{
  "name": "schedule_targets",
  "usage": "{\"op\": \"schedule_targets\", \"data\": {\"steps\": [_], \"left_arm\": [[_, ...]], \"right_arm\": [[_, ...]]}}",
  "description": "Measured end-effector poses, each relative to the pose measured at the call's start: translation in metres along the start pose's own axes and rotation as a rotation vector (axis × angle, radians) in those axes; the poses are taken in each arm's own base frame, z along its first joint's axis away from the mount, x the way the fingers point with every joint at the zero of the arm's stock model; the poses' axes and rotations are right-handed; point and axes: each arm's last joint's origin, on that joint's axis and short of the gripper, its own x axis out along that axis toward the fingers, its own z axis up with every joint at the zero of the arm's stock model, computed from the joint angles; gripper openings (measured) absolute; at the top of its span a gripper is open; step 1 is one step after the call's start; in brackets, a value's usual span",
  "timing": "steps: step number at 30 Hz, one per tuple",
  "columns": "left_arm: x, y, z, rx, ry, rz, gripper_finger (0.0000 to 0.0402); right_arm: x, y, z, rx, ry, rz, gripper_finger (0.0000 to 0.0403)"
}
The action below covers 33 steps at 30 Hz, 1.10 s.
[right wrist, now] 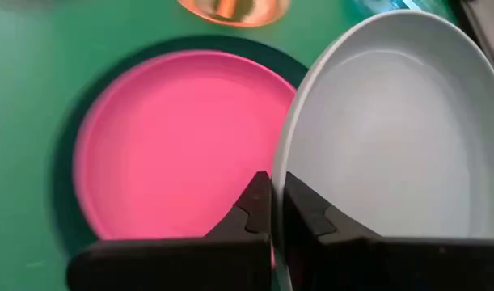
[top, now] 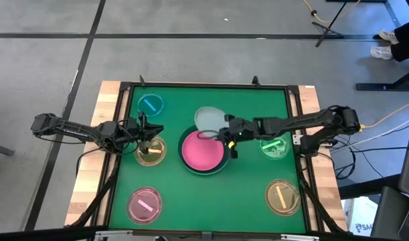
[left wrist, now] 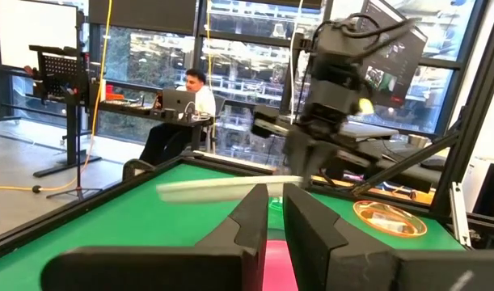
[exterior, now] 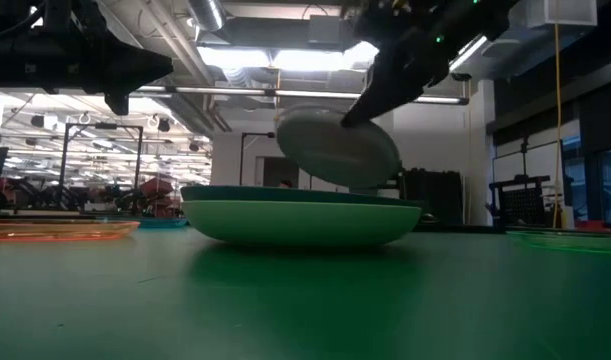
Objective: Stack plastic plates
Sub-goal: Stack the small gray plate on top of the small pink plate
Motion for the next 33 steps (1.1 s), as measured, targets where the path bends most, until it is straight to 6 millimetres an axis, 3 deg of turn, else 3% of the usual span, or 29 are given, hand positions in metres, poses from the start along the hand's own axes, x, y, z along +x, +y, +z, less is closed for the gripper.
{"op": "schedule_targets", "data": {"steps": [7, 14, 24, 33], "left_arm": [[0.000, 0.000, 0.000, 0.000, 0.000, 0.000, 0.0034], [0.000, 0.000, 0.000, 0.000, 0.000, 0.000, 0.0034], [0.000, 0.000, 0.000, 0.001, 0.002, 0.001, 0.0034], [0.000, 0.000, 0.000, 0.001, 0.001, 0.001, 0.0034]], "right_arm": [[0.006, 0.031, 0.007, -0.056, -0.061, 0.115, 0.0005], [0.027, 0.053, 0.003, -0.091, -0.074, 0.194, 0.0005], [0.048, 0.057, -0.010, -0.063, 0.009, 0.206, 0.0005], [0.048, 0.057, -0.010, -0.030, 0.013, 0.206, 0.0006]]}}
